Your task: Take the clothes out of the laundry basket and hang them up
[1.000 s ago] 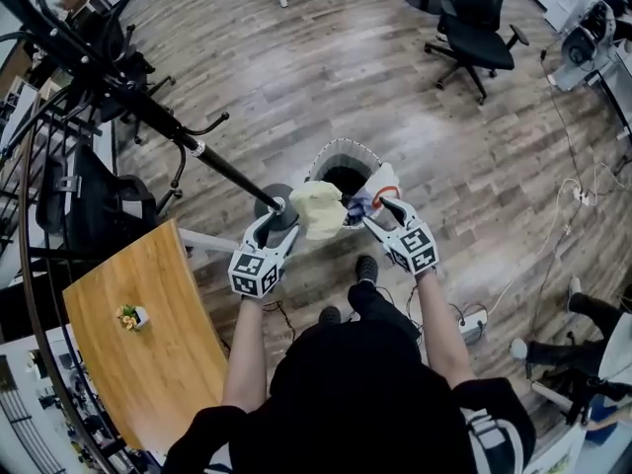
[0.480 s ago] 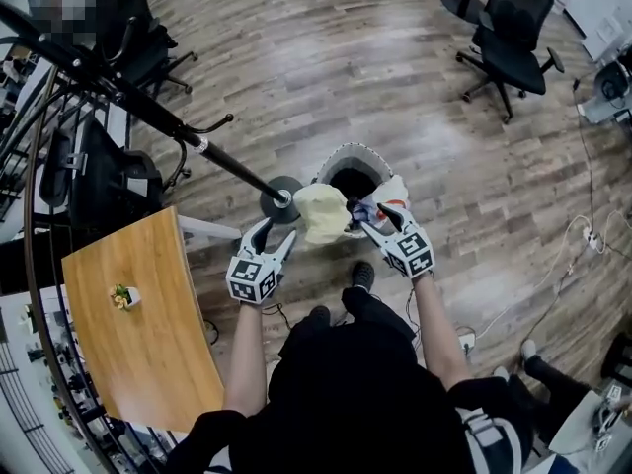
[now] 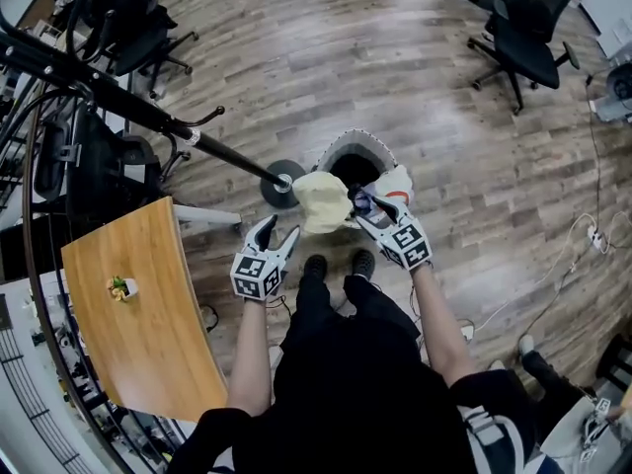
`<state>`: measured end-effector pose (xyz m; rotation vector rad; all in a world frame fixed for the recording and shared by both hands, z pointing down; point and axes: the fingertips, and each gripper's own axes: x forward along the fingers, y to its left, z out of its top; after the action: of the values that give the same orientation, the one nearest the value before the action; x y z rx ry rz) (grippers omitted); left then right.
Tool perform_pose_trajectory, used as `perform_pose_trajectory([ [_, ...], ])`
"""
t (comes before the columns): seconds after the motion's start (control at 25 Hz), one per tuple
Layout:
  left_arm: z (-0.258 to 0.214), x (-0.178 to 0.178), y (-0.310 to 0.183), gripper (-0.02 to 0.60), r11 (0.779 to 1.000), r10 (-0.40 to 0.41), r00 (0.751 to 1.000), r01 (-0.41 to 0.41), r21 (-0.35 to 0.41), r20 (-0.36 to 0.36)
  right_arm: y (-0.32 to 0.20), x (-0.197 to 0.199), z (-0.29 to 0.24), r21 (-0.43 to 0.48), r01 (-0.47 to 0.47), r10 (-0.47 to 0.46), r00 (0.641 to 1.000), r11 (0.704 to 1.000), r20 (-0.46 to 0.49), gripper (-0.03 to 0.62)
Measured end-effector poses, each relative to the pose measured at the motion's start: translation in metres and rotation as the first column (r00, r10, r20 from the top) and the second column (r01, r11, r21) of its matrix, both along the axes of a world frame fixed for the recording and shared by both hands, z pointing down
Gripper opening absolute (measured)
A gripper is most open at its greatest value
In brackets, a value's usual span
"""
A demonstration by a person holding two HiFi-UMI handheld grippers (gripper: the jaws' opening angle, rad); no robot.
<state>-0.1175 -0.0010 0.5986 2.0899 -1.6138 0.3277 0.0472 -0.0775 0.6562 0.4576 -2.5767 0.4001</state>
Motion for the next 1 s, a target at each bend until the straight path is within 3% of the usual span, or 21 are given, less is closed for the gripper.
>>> perform_pose_trajectory([
  [0.2,0.017,0.0,-0.011,0.256,0.999,0.04,0.999,-0.041,-0.03,-0.011,-0.006,-0.006,0.014,-0.016,-0.017,0.016,1.0,1.0,-0.021,0.249],
  [0.44,0.047,-0.001,-0.024,0.256,0.984,0.151,0.989,-0.151,-0.095,-0.009,-0.009,-0.01,0.05,-0.069,-0.096,0.095,0.995,0.993,-0.022,0.247],
  [1.0,0.141,-0.036,-0.068,0.256,0.954,0.239,0.97,-0.242,-0.177,-0.039,-0.029,-0.031,0.123,-0.132,-0.208,0.2,0.977,0.969,-0.069,0.244],
])
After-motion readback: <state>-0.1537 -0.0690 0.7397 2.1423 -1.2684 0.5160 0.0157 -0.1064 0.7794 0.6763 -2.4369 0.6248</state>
